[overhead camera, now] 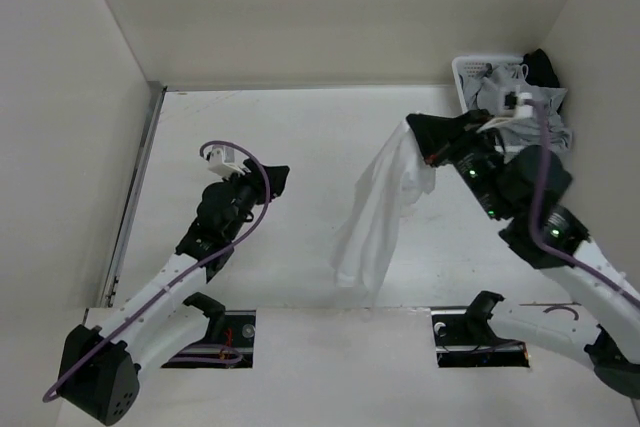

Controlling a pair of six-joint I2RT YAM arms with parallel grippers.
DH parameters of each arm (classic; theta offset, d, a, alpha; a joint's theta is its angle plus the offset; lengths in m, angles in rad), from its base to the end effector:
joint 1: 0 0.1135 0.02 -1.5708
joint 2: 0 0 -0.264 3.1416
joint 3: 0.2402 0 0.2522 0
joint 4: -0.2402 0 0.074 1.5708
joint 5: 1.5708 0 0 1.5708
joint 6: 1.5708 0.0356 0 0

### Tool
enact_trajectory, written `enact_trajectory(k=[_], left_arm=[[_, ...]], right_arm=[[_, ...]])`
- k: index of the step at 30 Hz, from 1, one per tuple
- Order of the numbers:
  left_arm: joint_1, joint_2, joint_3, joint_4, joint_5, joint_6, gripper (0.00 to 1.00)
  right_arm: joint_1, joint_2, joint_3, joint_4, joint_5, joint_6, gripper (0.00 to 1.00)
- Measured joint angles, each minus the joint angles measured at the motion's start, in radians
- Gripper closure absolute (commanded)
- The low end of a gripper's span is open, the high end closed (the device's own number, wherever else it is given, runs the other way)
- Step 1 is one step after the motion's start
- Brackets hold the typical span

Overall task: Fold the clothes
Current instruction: Move the tank top to the center of the board, then flatten the tank top out

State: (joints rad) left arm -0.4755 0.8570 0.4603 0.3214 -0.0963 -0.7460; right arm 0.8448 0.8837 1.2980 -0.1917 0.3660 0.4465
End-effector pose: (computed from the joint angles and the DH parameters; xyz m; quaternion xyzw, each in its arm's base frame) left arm 0.1842 -0.0910 0.2655 -0.1312 0.7213 -0.3606 0.5767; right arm 0.1139 0.1091 0.4948 0.0179 0.6298 0.3715 0.6819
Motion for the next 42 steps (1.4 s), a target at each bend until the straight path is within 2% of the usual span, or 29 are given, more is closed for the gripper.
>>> enact_trajectory(k=[3,6,11,13,14,16,17,19,20,22,24,28,35,42], left_arm=[[0.007,-0.001,-0.012,-0.026,-0.009,-0.007,0.58],[0.011,0.027,-0.023,-0.065,-0.021,-0.009,0.58],[0.02,0.069,-0.035,-0.116,-0.054,-0.009,0.59],[0.018,0.077,-0.035,-0.132,-0.072,-0.005,0.62],[0.014,0.08,-0.035,-0.139,-0.08,-0.003,0.66],[-0.008,0.085,-0.036,-0.156,-0.095,0.002,0.74],[-0.027,0.087,-0.037,-0.168,-0.103,0.006,0.78],[-0.079,0.089,-0.043,-0.193,-0.114,0.013,0.81],[-0.115,0.089,-0.051,-0.21,-0.121,0.014,0.81],[-0.188,0.088,-0.071,-0.25,-0.136,0.014,0.81],[-0.264,0.087,-0.097,-0.301,-0.161,0.008,0.82],[-0.384,0.087,-0.13,-0.386,-0.221,-0.006,0.81],[-0.537,0.189,-0.122,-0.404,-0.349,-0.008,0.81],[-0.562,0.286,-0.096,-0.407,-0.412,-0.001,0.76]], right_arm=[[-0.154,0.07,-0.183,0.113,-0.124,0.021,0.94],[-0.35,0.288,-0.286,0.219,-0.272,0.06,0.92],[-0.557,0.688,-0.249,0.326,-0.395,0.116,0.62],[-0.595,0.76,-0.21,0.326,-0.41,0.132,0.58],[-0.602,0.765,-0.205,0.326,-0.412,0.136,0.6],[-0.584,0.73,-0.214,0.327,-0.409,0.135,0.72],[-0.556,0.688,-0.24,0.338,-0.404,0.132,0.82],[-0.467,0.563,-0.338,0.342,-0.393,0.131,0.94],[-0.399,0.488,-0.401,0.341,-0.384,0.134,0.96],[-0.254,0.37,-0.513,0.337,-0.367,0.15,0.95],[-0.105,0.294,-0.617,0.327,-0.337,0.184,0.89],[0.097,0.263,-0.78,0.272,-0.251,0.272,0.78],[0.138,0.262,-0.877,0.23,-0.161,0.361,0.74],[0.139,0.246,-0.908,0.279,-0.152,0.371,0.69]])
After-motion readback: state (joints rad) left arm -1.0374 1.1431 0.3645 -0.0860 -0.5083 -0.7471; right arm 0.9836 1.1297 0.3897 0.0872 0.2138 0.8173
